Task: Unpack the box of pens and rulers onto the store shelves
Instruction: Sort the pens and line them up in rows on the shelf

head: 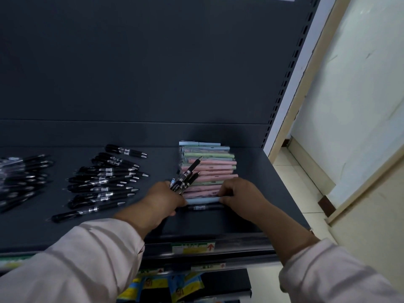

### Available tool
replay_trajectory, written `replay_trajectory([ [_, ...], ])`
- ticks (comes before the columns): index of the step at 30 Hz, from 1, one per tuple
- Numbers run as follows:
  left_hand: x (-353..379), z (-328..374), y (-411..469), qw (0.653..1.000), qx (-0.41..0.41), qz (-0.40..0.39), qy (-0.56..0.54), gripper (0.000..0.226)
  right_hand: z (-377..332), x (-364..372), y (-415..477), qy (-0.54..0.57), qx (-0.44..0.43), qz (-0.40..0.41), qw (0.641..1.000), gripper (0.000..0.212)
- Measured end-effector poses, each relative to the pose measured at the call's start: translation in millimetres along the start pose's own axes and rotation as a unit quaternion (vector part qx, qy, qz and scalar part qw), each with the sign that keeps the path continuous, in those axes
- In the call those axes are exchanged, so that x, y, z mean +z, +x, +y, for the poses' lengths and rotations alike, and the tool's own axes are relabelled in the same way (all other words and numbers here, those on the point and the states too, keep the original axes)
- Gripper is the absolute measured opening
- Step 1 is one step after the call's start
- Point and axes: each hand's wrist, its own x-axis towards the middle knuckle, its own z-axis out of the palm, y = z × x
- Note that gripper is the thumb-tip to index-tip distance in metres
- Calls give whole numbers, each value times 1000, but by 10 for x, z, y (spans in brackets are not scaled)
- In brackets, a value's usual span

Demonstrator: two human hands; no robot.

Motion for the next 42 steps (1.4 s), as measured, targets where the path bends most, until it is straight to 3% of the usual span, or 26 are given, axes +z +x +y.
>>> replay_trajectory([
  [6, -96, -25, 10, 999, -4, -25, -32, 13, -66, -34, 62, 2, 21, -10, 1000, 4],
  [11, -145, -2, 2, 996, -1, -66, -65, 10, -213, -77, 127, 161, 62, 52, 984, 7],
  [14, -144, 41, -39, 992, 14, -98, -75, 11, -357, -100, 141, 370, 119, 20, 921, 22],
  [17, -156, 99, -85, 990, 31, -129, -57, 16, -461, -131, 144, 553, 154, -40, 818, 17],
  [19, -165, 126, -108, 987, 40, -150, -33, 16, -490, -155, 158, 620, 151, -48, 769, 11],
  [20, -171, 133, -118, 987, 40, -156, -26, 17, -498, -167, 163, 628, 152, -46, 762, 11],
  [27, -217, 145, -168, 985, 15, -169, -13, 17, -452, -282, 173, 614, 163, -10, 772, 18],
  [32, -239, 158, -168, 980, 34, -181, 79, 9, -460, -320, 150, 599, 132, -34, 789, 25],
  [42, -298, 194, -102, 968, 71, -166, 175, 6, -424, -317, 129, 568, 115, -39, 814, 8],
])
